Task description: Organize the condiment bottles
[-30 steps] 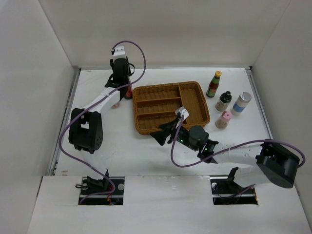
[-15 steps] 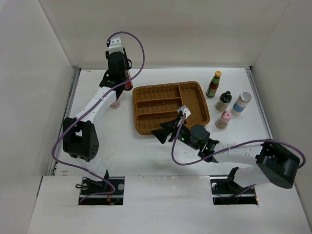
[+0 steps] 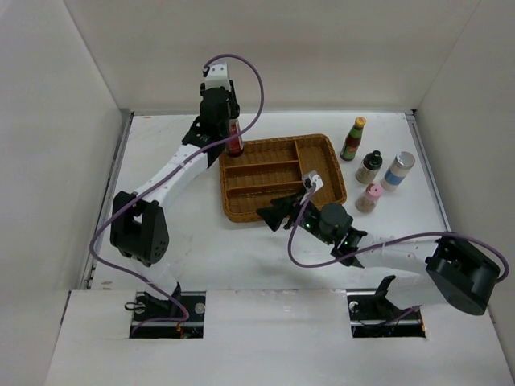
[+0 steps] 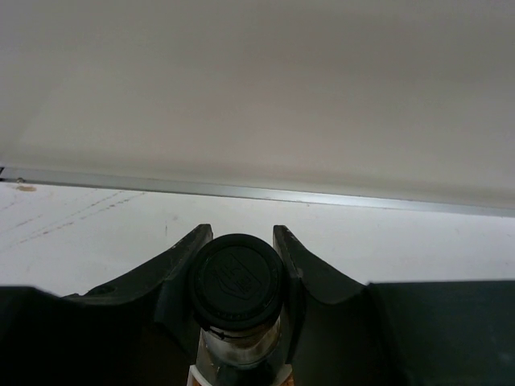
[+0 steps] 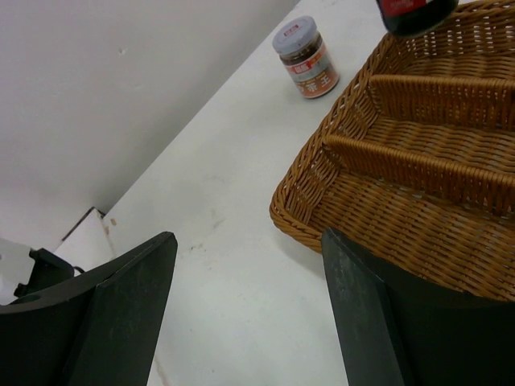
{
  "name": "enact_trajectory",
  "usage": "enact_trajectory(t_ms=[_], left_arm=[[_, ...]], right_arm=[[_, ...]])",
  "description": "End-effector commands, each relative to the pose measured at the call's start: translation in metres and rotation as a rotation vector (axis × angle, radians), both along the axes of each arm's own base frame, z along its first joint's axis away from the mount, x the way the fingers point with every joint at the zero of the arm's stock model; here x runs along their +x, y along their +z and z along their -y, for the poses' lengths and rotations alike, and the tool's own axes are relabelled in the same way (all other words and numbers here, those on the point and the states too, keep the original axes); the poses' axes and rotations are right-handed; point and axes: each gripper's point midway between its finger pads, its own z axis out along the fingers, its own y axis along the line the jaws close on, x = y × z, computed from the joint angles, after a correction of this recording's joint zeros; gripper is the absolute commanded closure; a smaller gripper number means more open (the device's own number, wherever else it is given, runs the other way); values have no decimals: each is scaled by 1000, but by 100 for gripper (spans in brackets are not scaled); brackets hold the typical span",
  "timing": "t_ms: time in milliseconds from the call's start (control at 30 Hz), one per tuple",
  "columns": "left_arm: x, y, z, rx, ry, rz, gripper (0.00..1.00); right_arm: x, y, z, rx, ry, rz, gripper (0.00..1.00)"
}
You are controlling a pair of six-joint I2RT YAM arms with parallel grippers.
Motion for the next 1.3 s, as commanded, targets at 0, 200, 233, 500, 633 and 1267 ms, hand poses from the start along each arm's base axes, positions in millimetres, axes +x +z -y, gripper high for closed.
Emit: enact_trajectory(t_ms=[0, 200, 233, 500, 633, 1267], left_arm=[[2, 76, 7, -101, -9, 217, 82], [5, 48, 15, -88, -17, 173, 81], [4, 42, 17, -88, -22, 166, 81], [5, -8, 27, -66, -23, 111, 76], [5, -28, 30, -51, -28, 82, 70], [-16, -13, 18, -59, -8, 123, 30]], right_arm=[[0, 28, 4, 87, 0, 51, 21], [2, 27, 5, 84, -3, 48, 21], [1, 27, 4, 85, -1, 49, 20], [2, 27, 6, 89, -9, 45, 20], [4, 29, 9, 90, -16, 48, 20], [8, 24, 10, 80, -22, 37, 19]])
